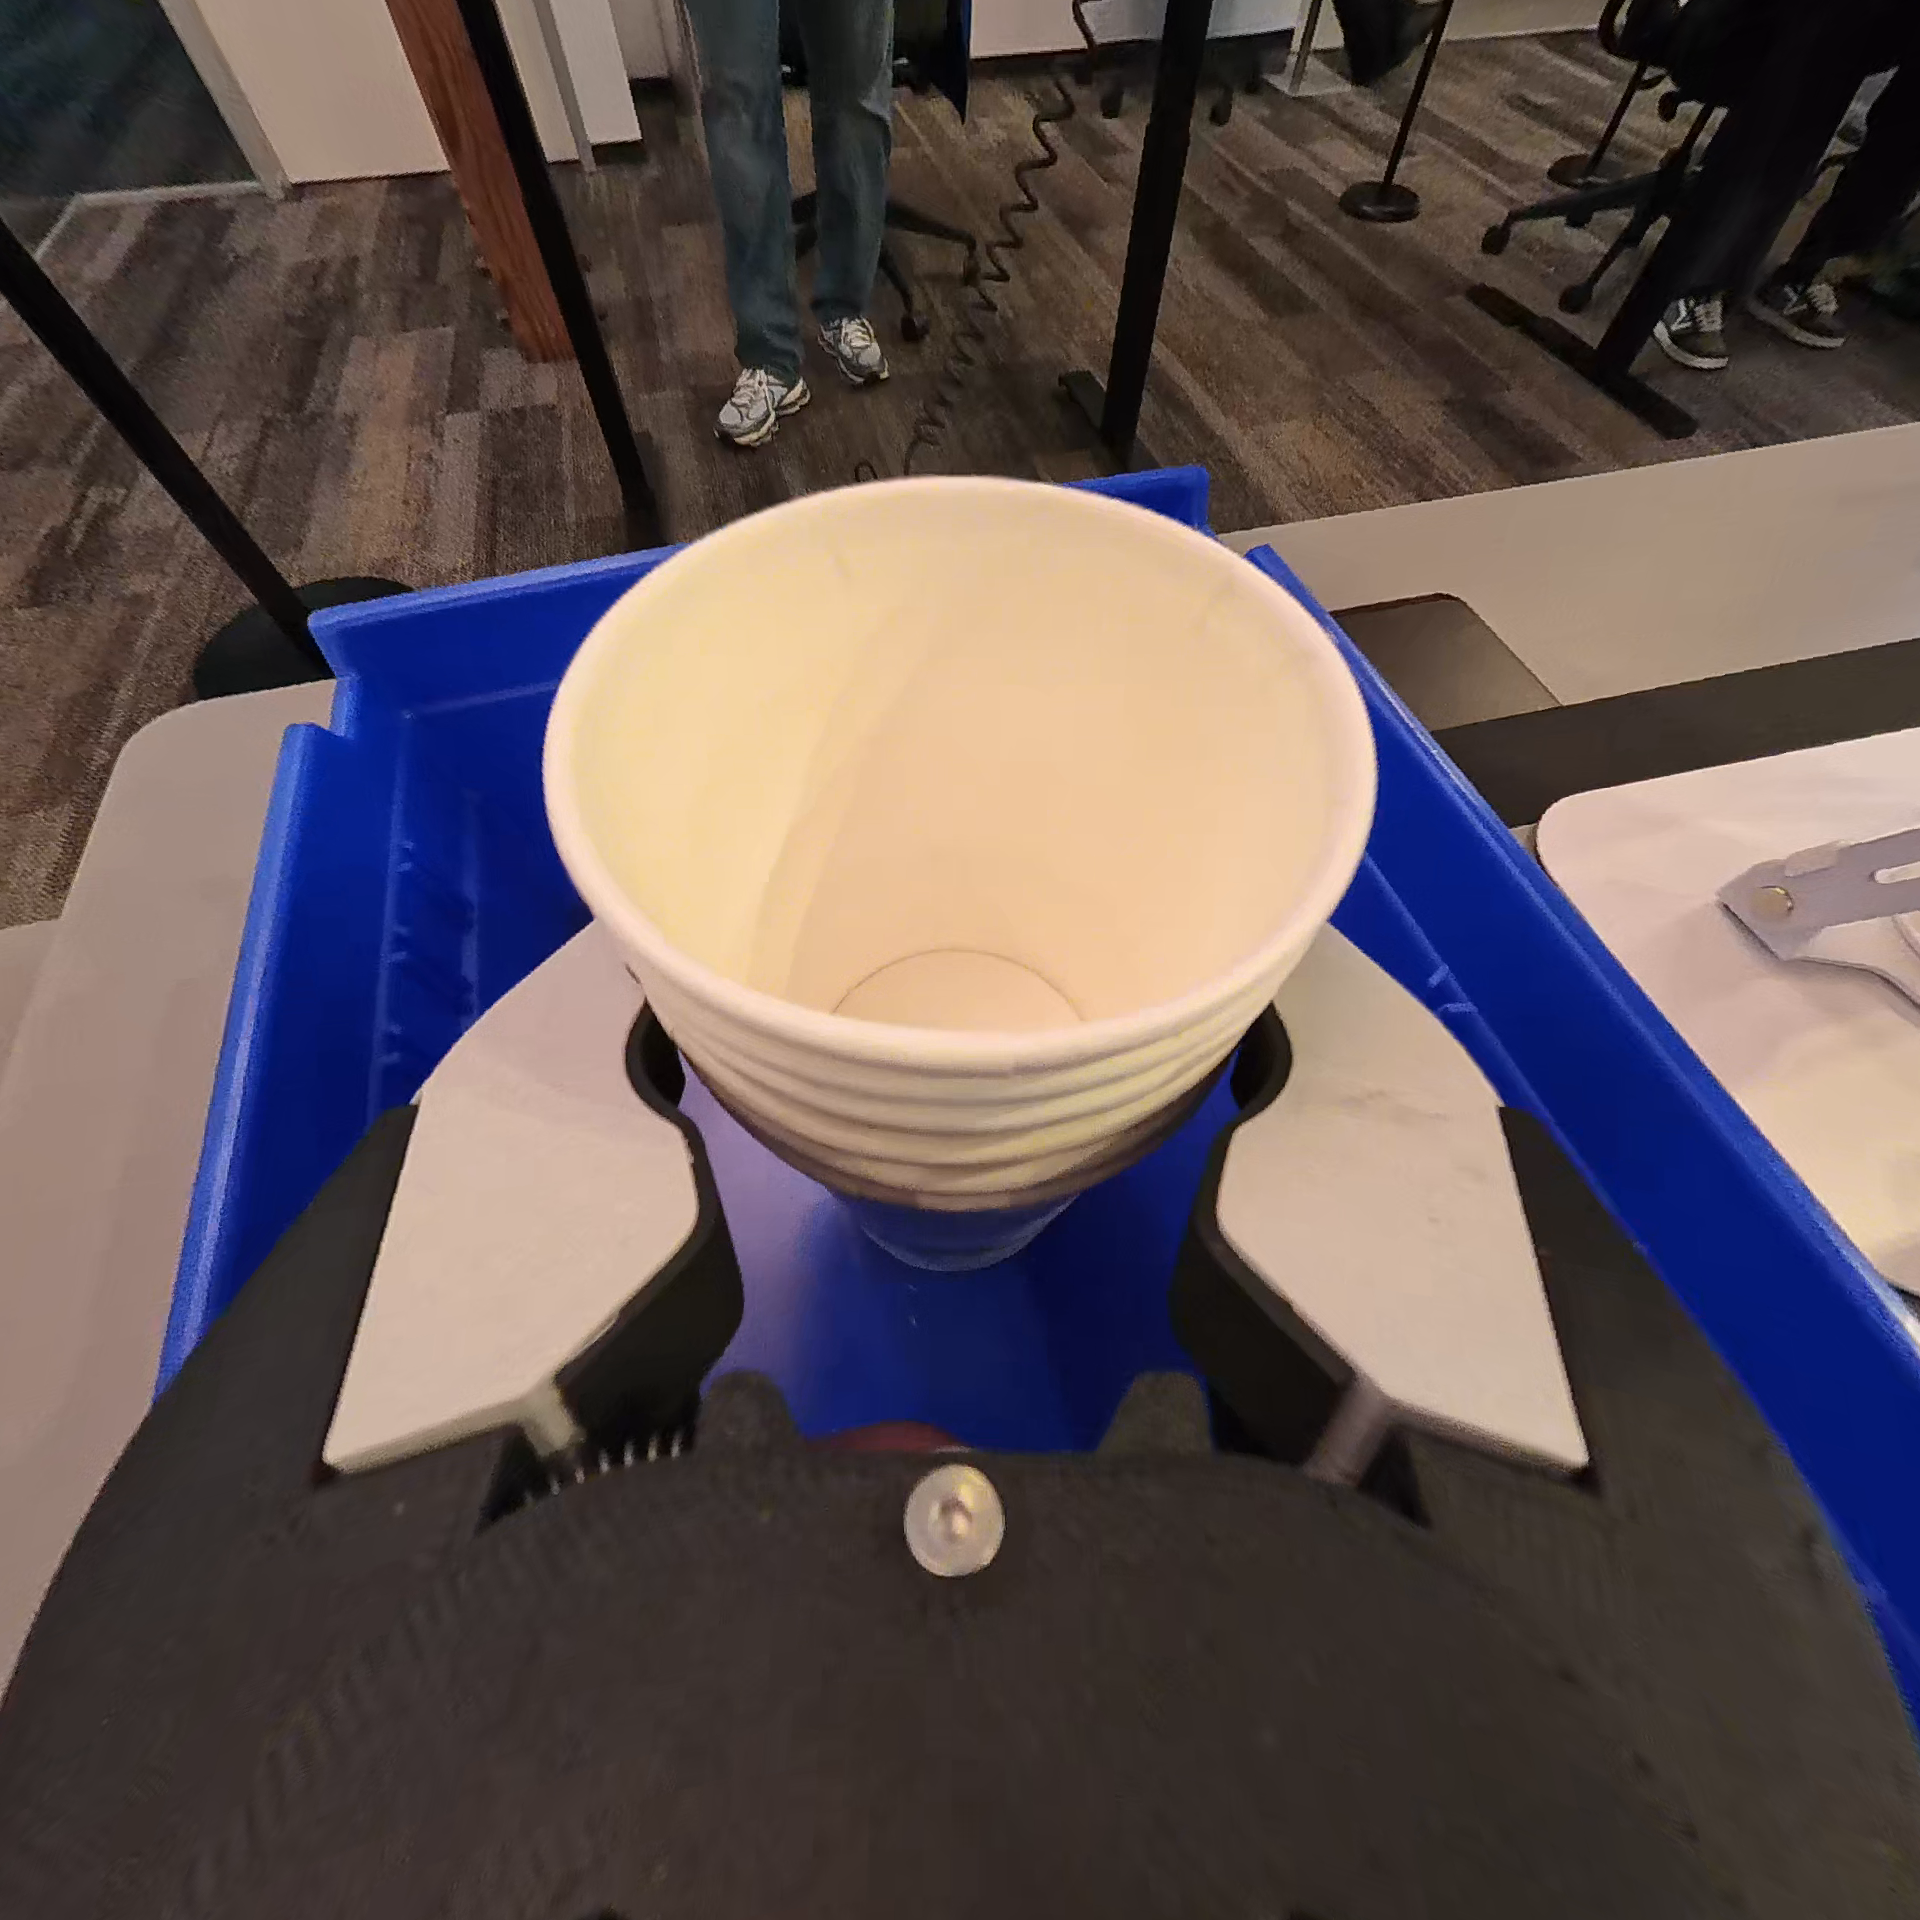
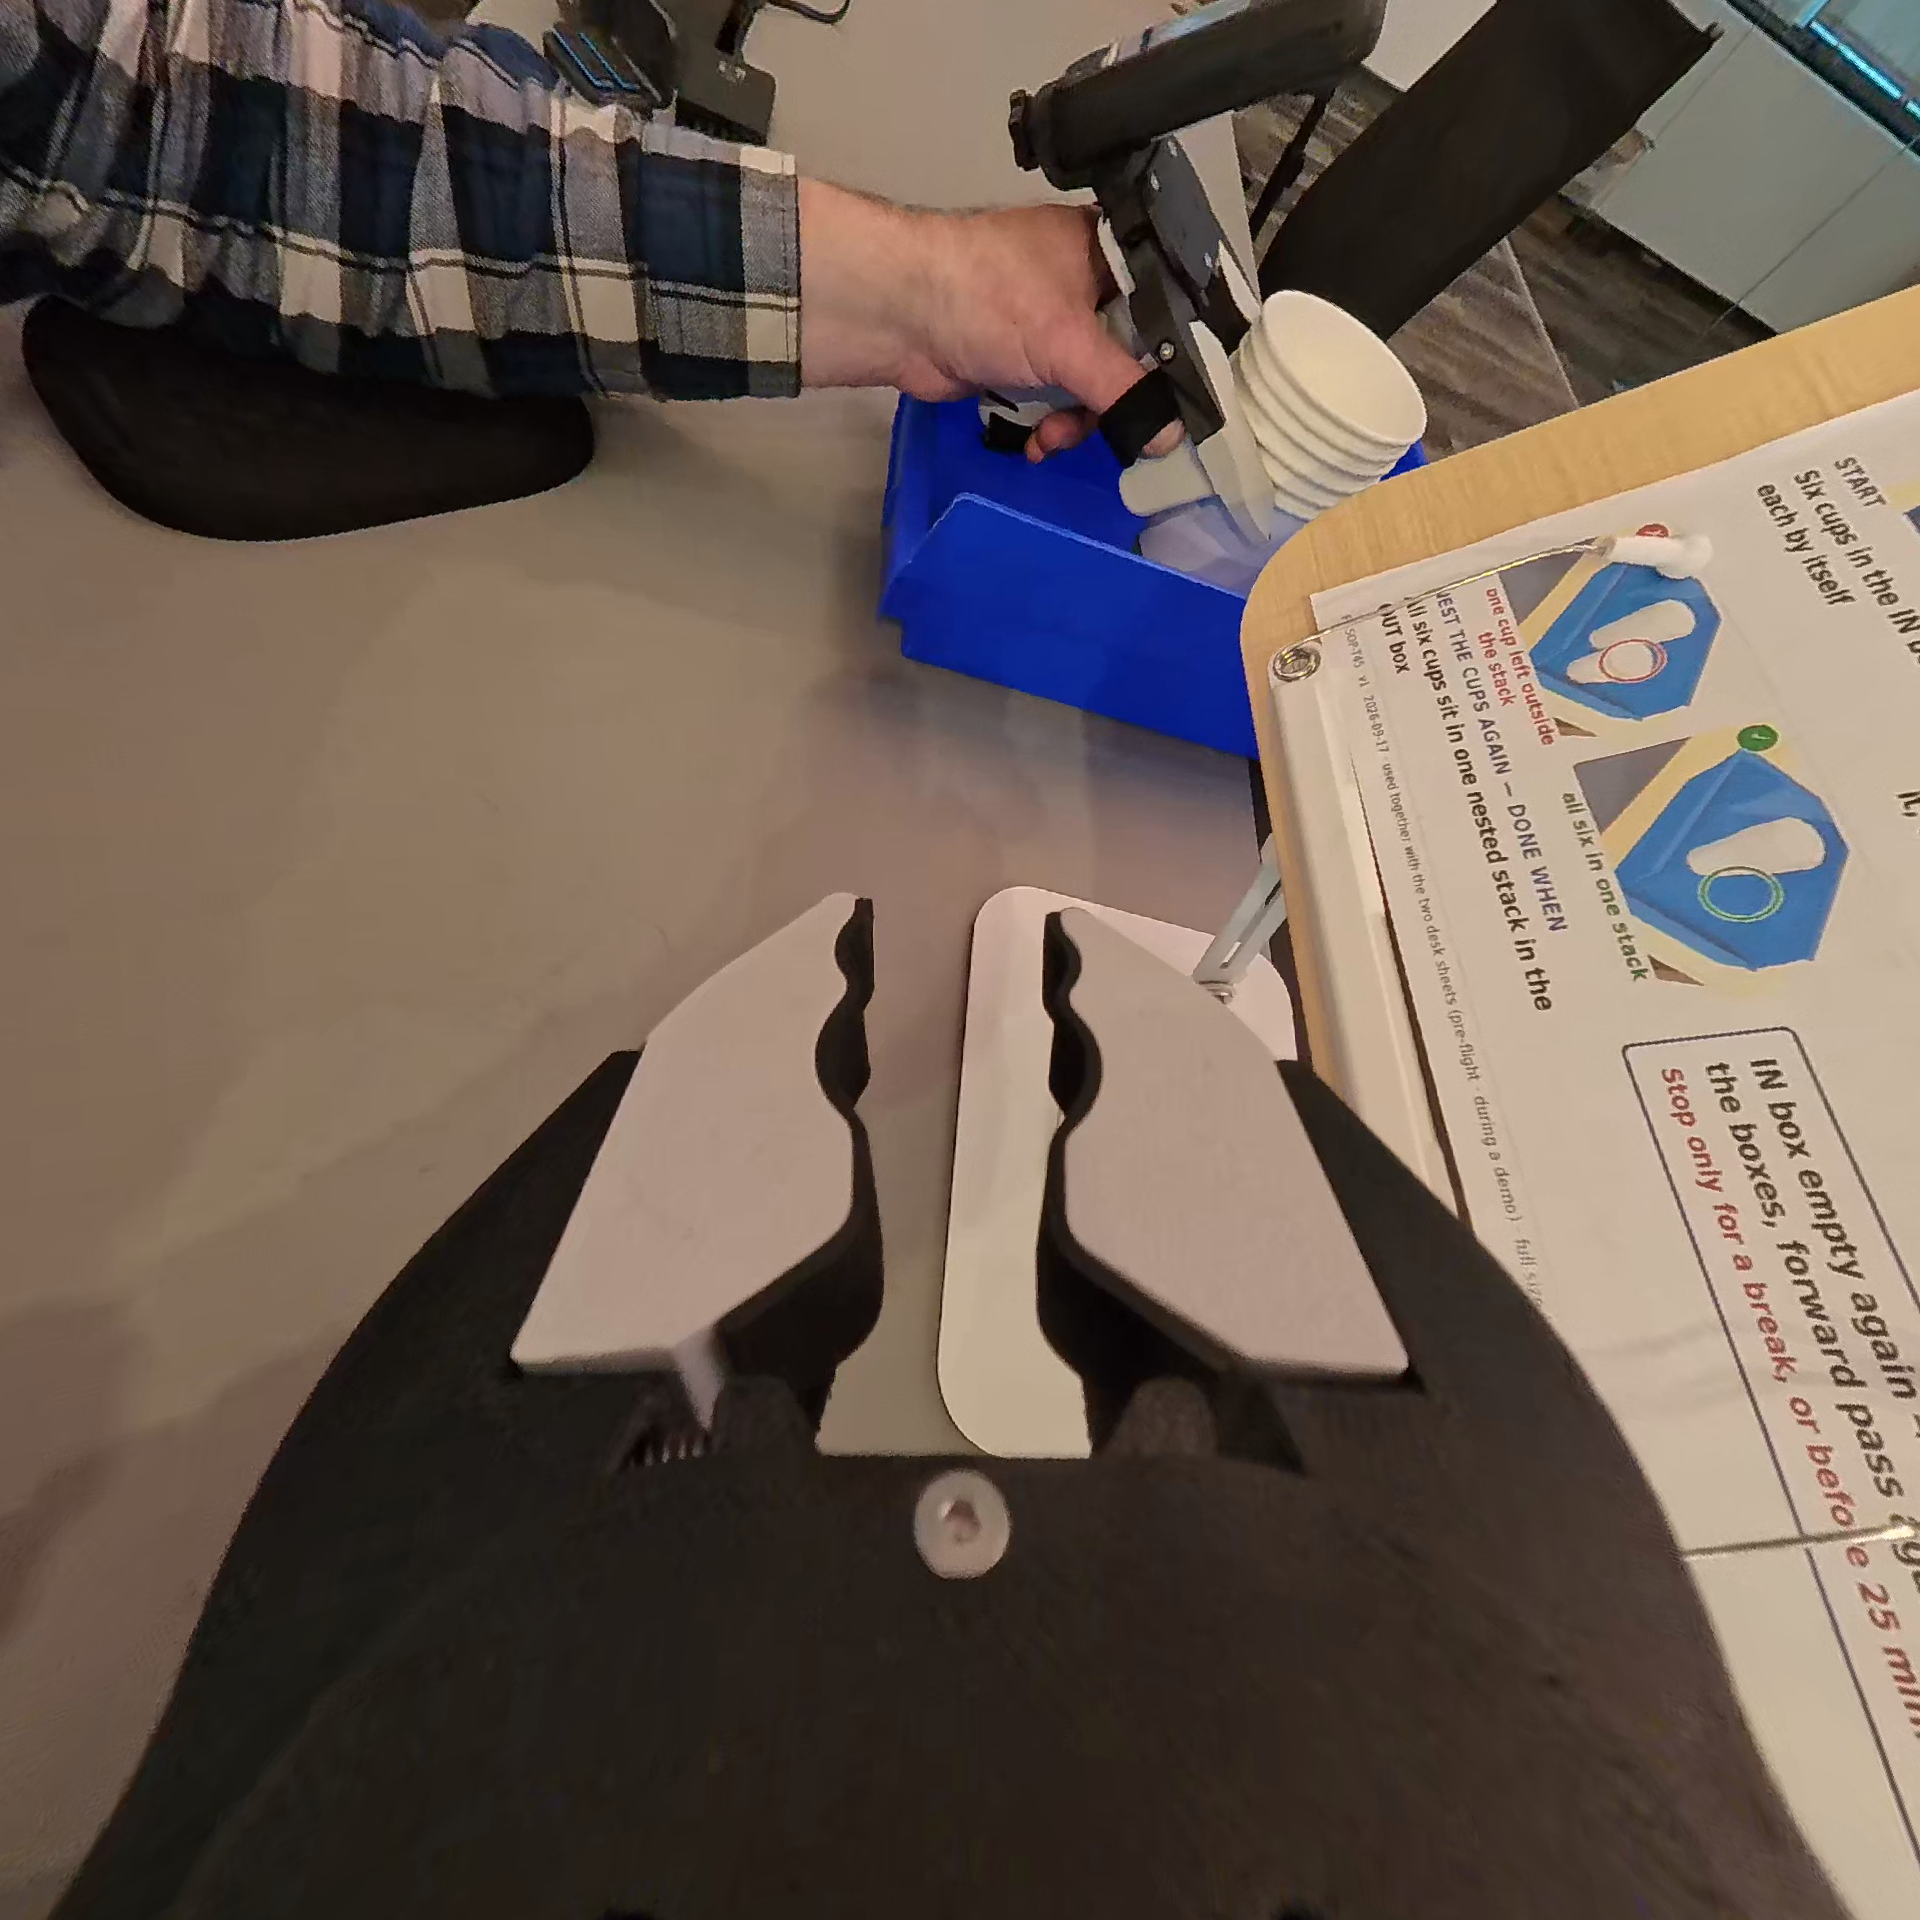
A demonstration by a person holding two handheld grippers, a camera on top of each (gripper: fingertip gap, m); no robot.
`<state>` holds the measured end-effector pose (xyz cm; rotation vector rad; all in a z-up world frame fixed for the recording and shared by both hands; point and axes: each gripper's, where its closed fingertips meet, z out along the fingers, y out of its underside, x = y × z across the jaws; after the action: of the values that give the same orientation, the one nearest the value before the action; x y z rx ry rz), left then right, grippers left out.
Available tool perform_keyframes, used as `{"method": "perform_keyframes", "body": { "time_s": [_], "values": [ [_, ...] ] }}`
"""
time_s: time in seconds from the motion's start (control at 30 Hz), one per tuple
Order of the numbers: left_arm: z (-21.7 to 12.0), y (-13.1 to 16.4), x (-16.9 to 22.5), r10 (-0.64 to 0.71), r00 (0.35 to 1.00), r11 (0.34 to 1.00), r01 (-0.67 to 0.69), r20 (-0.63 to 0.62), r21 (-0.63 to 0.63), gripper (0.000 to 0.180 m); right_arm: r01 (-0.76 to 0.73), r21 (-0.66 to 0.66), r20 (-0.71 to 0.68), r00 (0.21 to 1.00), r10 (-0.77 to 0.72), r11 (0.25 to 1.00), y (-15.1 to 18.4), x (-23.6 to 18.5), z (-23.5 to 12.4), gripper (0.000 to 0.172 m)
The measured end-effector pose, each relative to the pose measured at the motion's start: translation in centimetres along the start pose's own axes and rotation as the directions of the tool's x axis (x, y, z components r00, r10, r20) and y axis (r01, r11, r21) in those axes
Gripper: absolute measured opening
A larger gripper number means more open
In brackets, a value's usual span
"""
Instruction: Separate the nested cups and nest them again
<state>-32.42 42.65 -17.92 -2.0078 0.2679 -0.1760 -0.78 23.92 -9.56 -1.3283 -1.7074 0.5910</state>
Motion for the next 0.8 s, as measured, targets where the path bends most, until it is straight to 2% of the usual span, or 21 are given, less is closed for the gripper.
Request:
{"method": "perform_keyframes", "body": {
  "time_s": [0.17, 0.27, 0.37, 0.5, 0.63, 0.73, 0.8],
  "values": [
    [-0.8, -0.5, -0.1, 0.038, 0.999, 0.999, -0.038, 0.003, 0.025, 0.105, 0.002, -0.009, 0.003, 1.0, -0.002, 1.0, 0.2, -0.1, 0.4, 0.031],
    [-2.7, -2.6, 0.3, 0.062, 0.998, 0.994, -0.061, -0.005, 0.087, 0.104, 0.008, 0.003, -0.014, 1.0, -0.008, 1.0, -0.2, 0.0, 0.1, 0.033],
    [-5.4, -5.3, 1.6, 0.154, 0.988, 0.979, -0.151, -0.012, 0.135, 0.104, 0.018, 0.027, -0.049, 0.999, -0.016, 0.999, -1.0, 0.4, -0.5, 0.036],
    [-9.5, -9.5, 5.0, 0.286, 0.957, 0.944, -0.274, -0.044, 0.183, 0.104, 0.035, 0.059, -0.09, 0.996, -0.029, 0.998, -2.2, 0.7, -1.6, 0.037],
    [-11.8, -13.2, 9.7, 0.396, 0.91, 0.907, -0.368, -0.119, 0.206, 0.105, 0.047, 0.086, -0.12, 0.992, -0.037, 0.995, -3.2, 0.9, -3.0, 0.036],
    [-12.8, -14.6, 12.9, 0.473, 0.869, 0.873, -0.44, -0.148, 0.21, 0.104, 0.058, 0.11, -0.149, 0.988, -0.041, 0.992, -4.0, 1.2, -4.2, 0.036],
    [-13.4, -14.1, 14.9, 0.511, 0.841, 0.854, -0.474, -0.177, 0.212, 0.104, 0.069, 0.129, -0.175, 0.984, -0.046, 0.989, -4.6, 1.3, -4.9, 0.036]
  ]
}}
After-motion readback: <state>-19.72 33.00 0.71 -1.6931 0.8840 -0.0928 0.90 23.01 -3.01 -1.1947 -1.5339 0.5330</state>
